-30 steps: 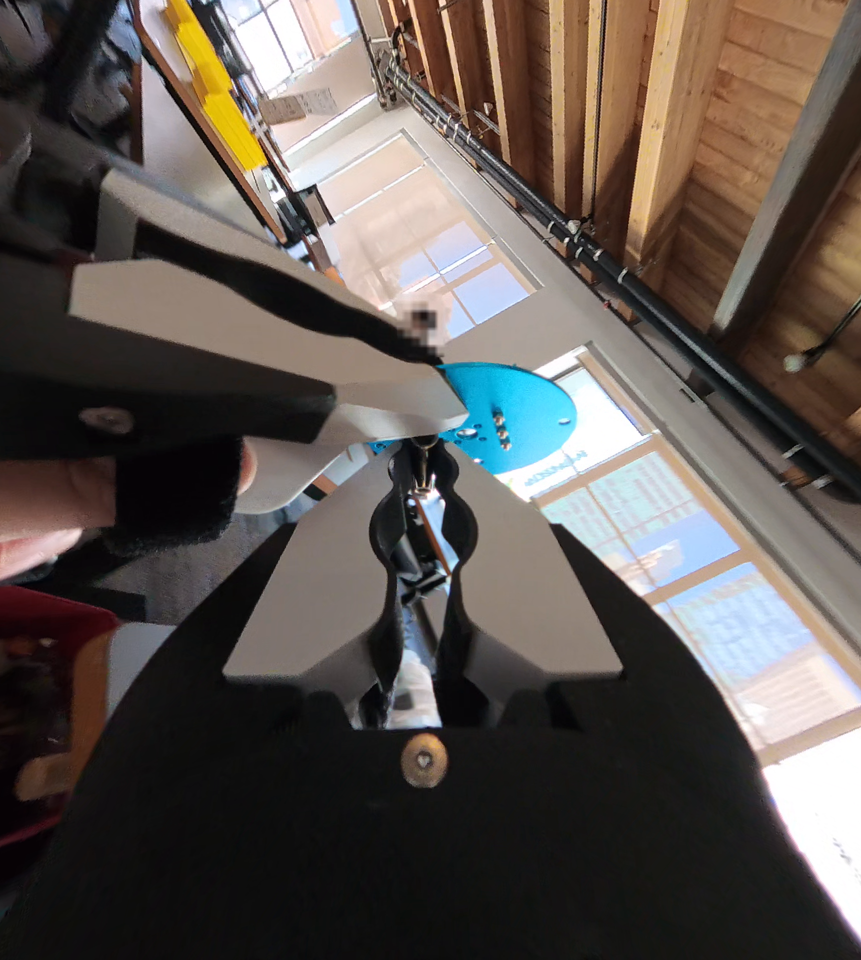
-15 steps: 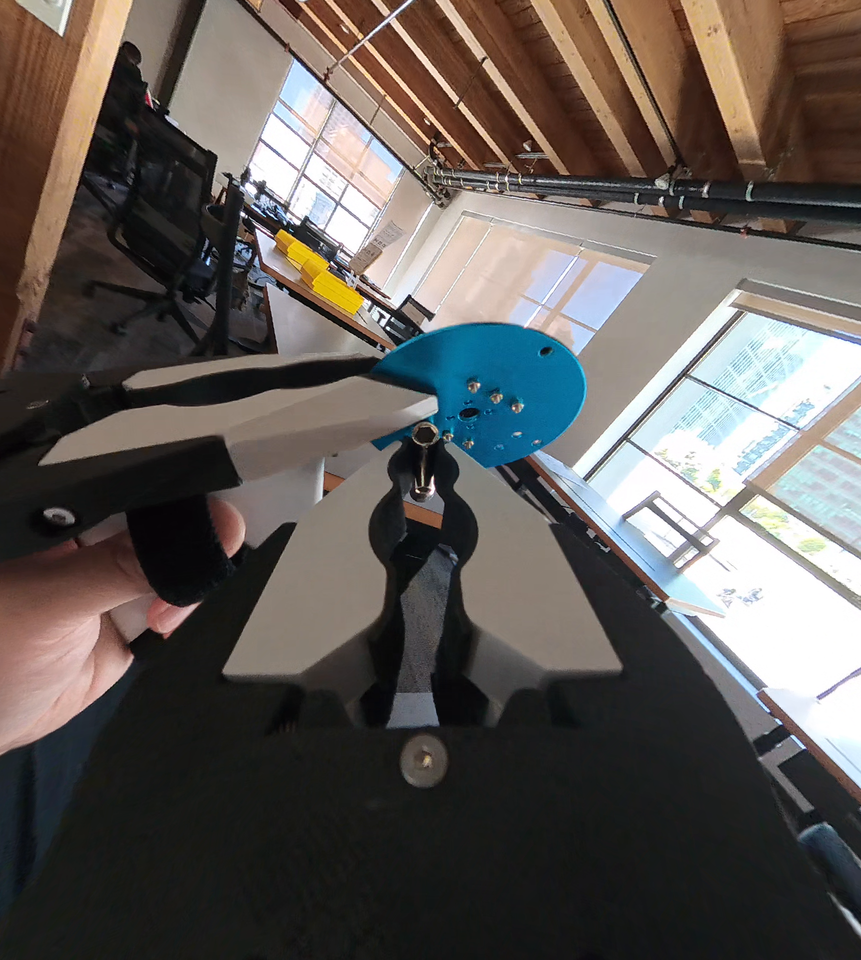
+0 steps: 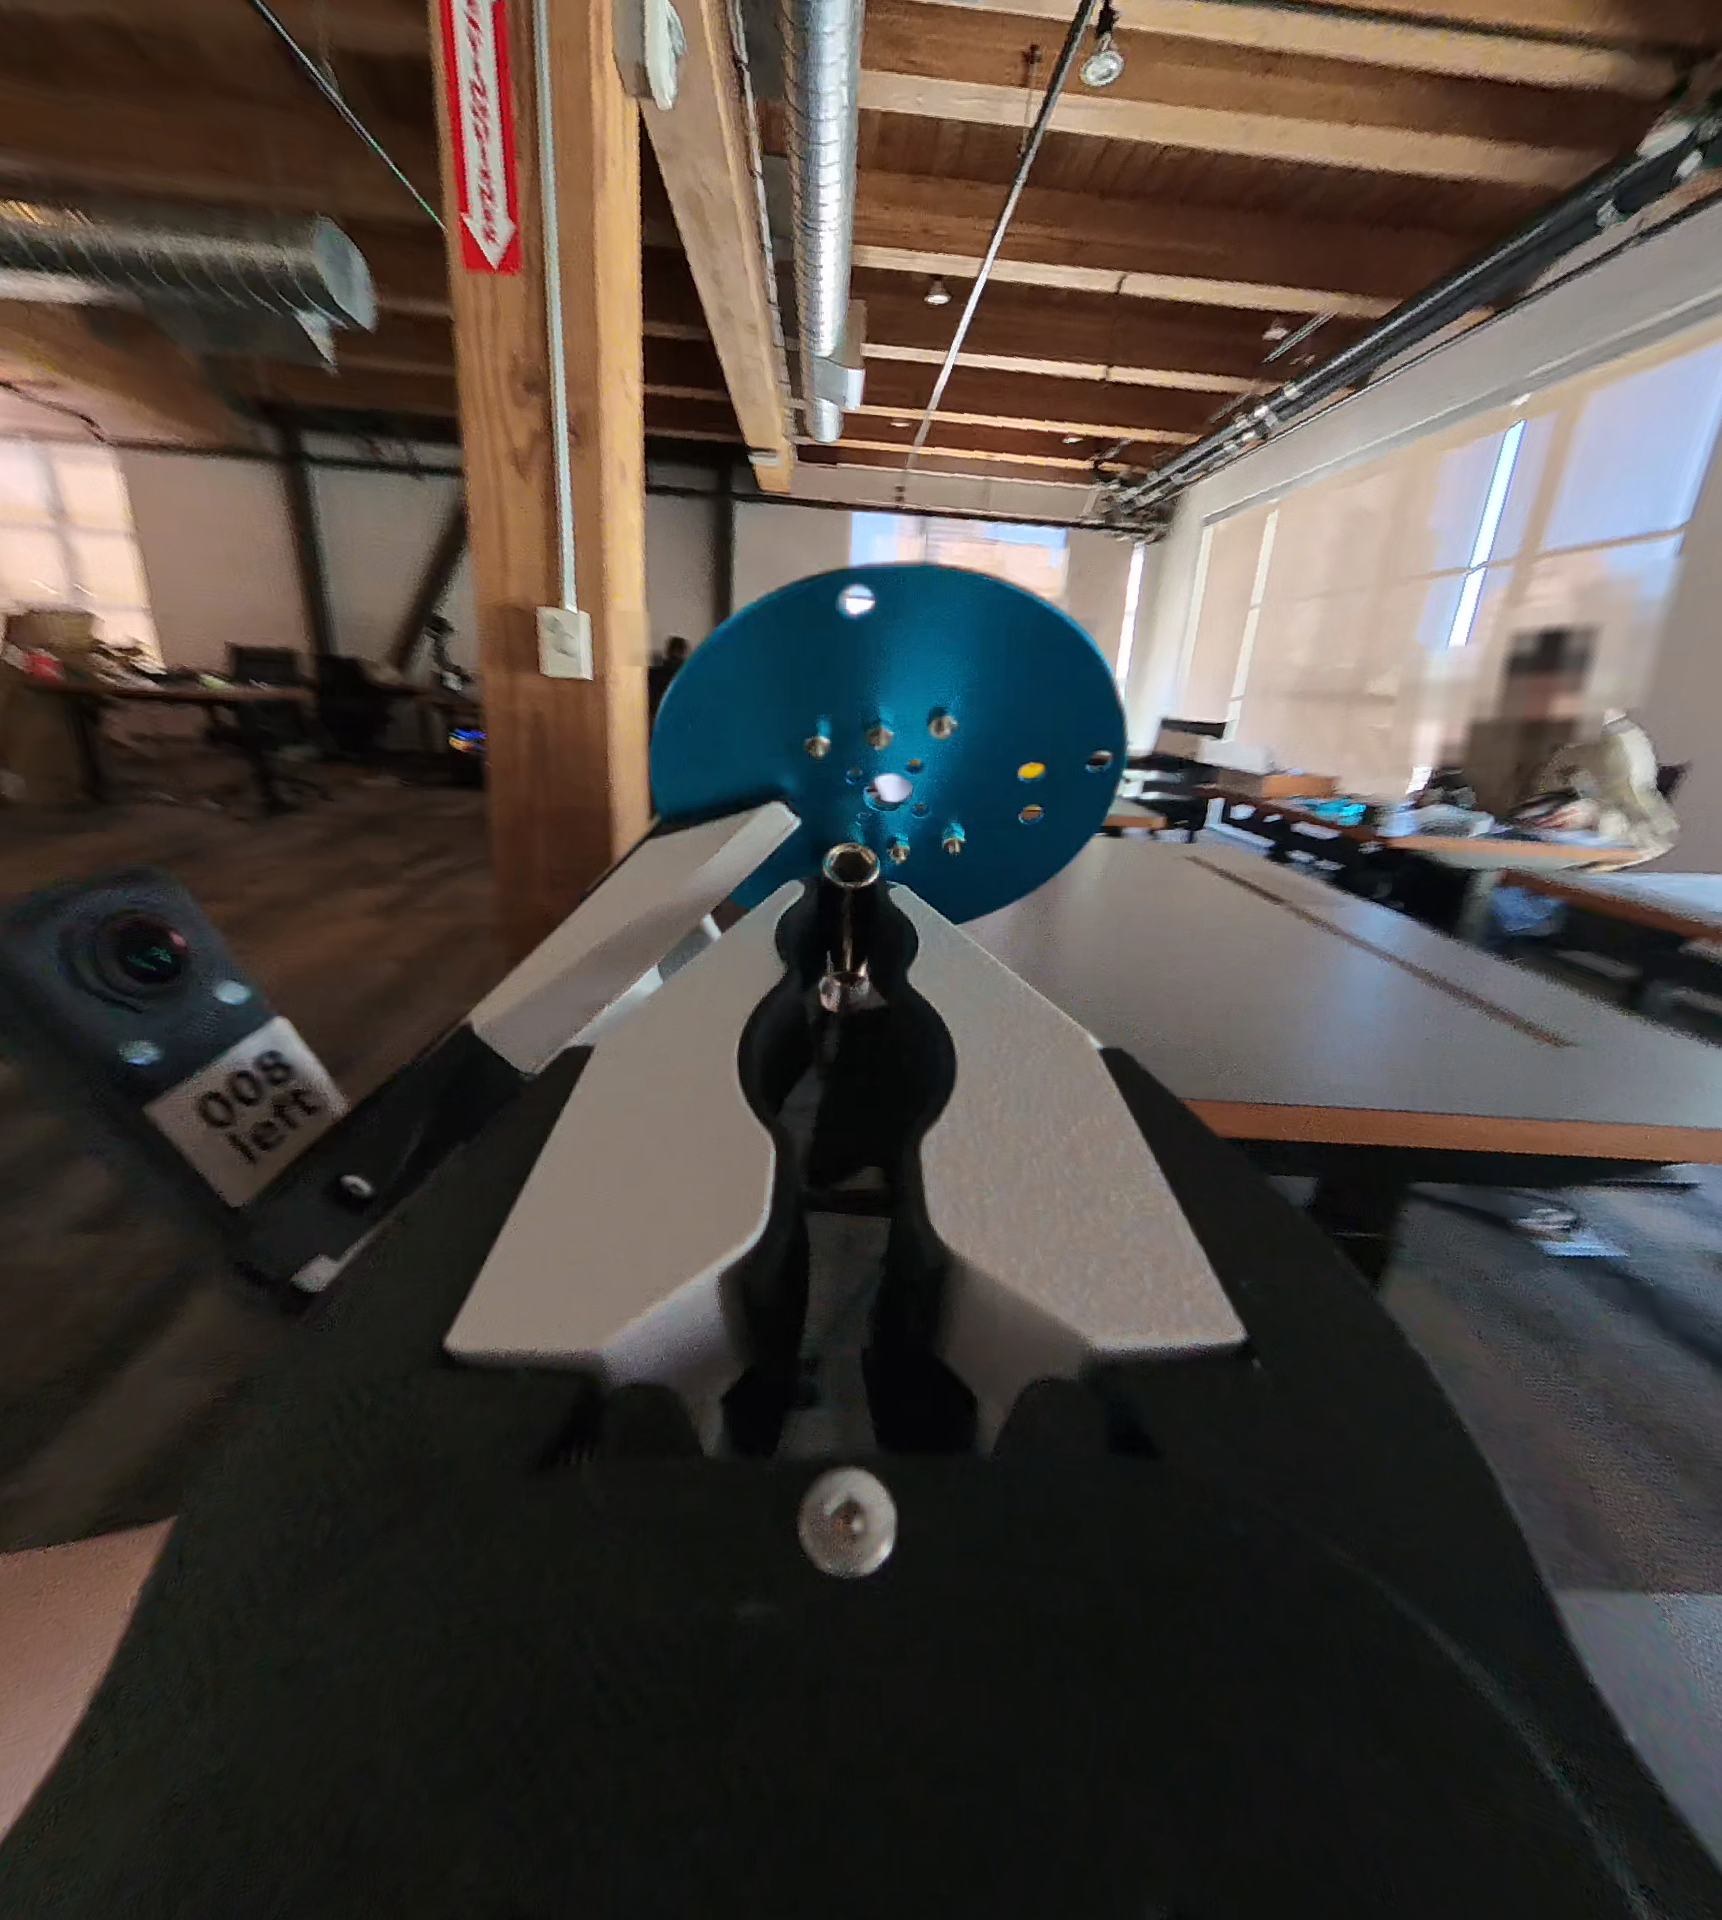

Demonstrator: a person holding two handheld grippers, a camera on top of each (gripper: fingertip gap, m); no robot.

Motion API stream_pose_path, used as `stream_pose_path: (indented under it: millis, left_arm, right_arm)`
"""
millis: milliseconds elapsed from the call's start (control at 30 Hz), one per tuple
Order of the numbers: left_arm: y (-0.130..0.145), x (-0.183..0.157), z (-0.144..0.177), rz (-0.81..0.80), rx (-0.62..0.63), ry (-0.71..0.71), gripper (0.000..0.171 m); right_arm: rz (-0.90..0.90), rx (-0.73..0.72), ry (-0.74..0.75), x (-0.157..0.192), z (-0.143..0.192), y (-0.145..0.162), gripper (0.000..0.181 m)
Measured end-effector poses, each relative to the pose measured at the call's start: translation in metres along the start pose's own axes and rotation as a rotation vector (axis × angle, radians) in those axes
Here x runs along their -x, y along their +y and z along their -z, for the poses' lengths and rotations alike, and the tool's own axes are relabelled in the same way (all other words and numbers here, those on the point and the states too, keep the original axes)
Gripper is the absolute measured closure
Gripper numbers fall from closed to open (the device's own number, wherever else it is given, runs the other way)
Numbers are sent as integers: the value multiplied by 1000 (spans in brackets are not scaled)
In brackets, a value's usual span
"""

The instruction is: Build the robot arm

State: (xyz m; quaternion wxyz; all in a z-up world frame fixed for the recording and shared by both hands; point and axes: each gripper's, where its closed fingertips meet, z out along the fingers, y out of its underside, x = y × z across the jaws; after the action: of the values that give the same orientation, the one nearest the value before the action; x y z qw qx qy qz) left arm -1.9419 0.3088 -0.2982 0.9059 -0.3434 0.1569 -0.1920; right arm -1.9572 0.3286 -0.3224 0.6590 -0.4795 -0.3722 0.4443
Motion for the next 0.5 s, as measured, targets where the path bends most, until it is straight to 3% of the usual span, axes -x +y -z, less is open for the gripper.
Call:
stream_pose_path:
  millis: [300, 500]
  left_arm:
    - [-4, -10, 1, -105, 16, 92, 166]
    - [-10, -16, 5, -128, 10, 161, 167]
  right_arm:
    - [-434, -107, -269, 7, 9, -2, 174]
    - [-741, -142, -528, 15, 15, -5, 174]
